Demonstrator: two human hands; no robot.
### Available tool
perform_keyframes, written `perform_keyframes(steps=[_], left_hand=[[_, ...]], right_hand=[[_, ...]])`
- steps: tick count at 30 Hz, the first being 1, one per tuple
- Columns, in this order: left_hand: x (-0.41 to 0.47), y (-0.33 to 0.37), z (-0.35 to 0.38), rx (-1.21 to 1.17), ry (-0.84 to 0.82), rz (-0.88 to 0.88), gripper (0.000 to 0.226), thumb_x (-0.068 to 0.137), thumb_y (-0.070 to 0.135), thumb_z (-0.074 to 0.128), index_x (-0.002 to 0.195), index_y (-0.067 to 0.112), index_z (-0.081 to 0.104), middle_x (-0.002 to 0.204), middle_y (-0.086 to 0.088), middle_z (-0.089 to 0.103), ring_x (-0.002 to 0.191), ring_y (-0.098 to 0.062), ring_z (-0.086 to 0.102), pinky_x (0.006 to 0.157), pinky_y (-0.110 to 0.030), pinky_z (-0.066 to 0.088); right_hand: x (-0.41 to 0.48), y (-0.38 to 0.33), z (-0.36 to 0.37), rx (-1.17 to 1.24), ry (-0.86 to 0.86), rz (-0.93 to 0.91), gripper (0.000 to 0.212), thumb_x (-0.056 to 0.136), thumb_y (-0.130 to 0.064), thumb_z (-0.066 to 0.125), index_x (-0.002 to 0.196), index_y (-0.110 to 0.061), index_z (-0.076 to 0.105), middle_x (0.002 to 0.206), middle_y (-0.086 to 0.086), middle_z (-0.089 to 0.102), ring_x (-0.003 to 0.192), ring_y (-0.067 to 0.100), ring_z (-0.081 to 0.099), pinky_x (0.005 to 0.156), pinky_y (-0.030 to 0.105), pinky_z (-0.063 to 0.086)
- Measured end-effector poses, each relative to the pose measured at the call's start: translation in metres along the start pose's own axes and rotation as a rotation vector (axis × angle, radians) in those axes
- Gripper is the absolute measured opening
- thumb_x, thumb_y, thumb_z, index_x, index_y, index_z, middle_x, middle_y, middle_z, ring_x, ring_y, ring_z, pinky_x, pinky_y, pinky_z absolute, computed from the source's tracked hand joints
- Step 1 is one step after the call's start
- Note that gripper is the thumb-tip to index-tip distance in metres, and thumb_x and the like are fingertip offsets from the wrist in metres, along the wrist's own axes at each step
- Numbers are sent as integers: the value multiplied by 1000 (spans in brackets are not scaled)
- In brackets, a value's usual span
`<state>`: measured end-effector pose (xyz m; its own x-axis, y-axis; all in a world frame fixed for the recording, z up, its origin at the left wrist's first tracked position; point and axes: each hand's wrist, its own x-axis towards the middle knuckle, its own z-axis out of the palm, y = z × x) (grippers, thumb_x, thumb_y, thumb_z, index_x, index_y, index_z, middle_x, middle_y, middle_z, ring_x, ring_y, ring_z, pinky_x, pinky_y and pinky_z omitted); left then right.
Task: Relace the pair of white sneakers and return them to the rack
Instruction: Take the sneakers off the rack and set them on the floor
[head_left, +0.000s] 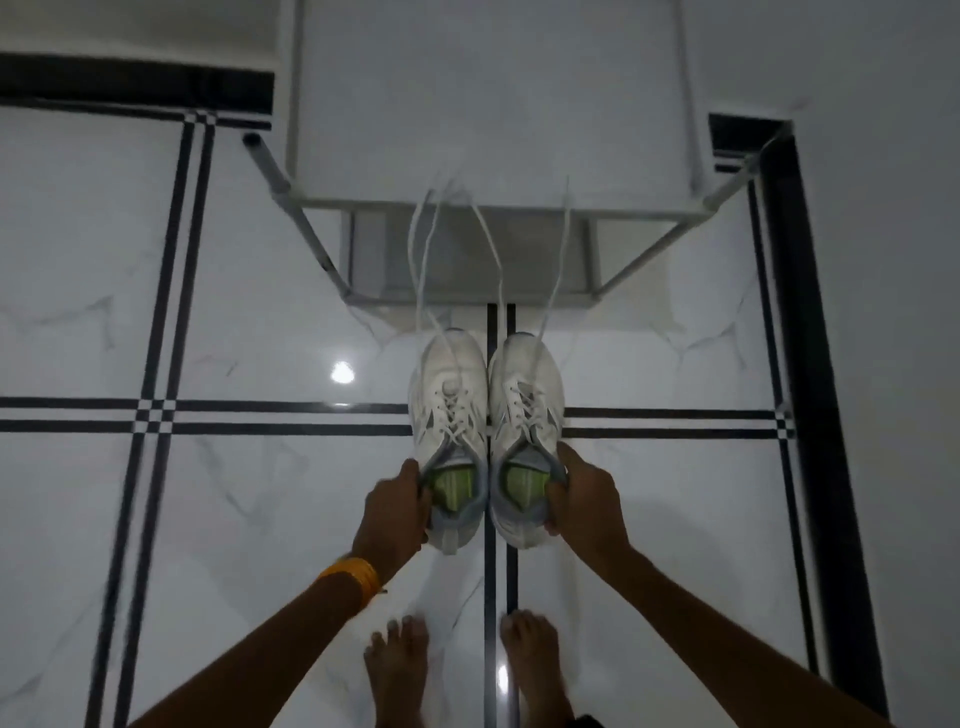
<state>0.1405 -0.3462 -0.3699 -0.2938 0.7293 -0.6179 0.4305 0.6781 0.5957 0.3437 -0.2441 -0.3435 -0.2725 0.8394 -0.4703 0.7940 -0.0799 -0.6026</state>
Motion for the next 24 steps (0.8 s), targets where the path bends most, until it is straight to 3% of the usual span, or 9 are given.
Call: perform_keyframes(steps=[4,10,13,16,18,19,22,24], left_hand=[[59,-43,51,6,48,51,20,100,20,47,99,0,53,81,-21,69,63,-36,68,57,-47,61],[121,-97,103,77,174,173,16,98,17,46,107,4,52,83,-18,71,66,-36,68,64,-50,60],[131,-109,118,101,270,260,17,101,27,42,95,14,49,73,-4,64,57,-18,61,57,-36,55],[127,-104,116,152,418,293,28,99,44,42,90,20,55,68,8,57,59,-6,52,52,-17,32],[127,-99,107,26,495,313,32,98,45,43,92,20,63,78,6,63,71,-8,57,58,-19,37],[130,-97,104,-90,502,304,32,99,40,45,92,18,67,82,5,66,76,-9,59,63,-22,41],[144,-85,102,-693,410,9,20,91,22,59,82,11,73,81,-4,70,80,-19,63,74,-31,50],[150,-81,107,-921,380,-162,18,83,21,65,77,6,72,82,-12,71,80,-26,63,79,-39,54]], right_hand=[[46,58,47,-63,25,-55,20,89,-4,50,106,-5,61,83,10,69,66,25,66,65,39,60],[103,127,94,-116,38,-102,23,90,-22,52,108,-10,60,87,14,71,70,31,68,69,45,61],[107,152,106,-133,57,-124,26,94,-22,51,120,-16,56,94,10,70,80,29,69,73,41,59],[101,143,95,-276,249,-227,44,95,-25,54,137,-15,46,111,6,60,93,19,61,75,25,48],[94,115,92,-146,441,-324,37,95,-22,56,130,-11,55,109,4,62,85,13,60,71,11,43],[95,100,95,-30,441,-337,29,95,-21,56,122,-11,62,103,4,67,79,12,62,69,9,45],[112,66,121,173,137,-228,25,95,-25,56,97,-5,69,80,11,74,57,15,69,59,26,59],[126,56,131,186,-15,-160,32,97,-27,54,88,2,65,72,16,72,49,16,68,55,28,58]])
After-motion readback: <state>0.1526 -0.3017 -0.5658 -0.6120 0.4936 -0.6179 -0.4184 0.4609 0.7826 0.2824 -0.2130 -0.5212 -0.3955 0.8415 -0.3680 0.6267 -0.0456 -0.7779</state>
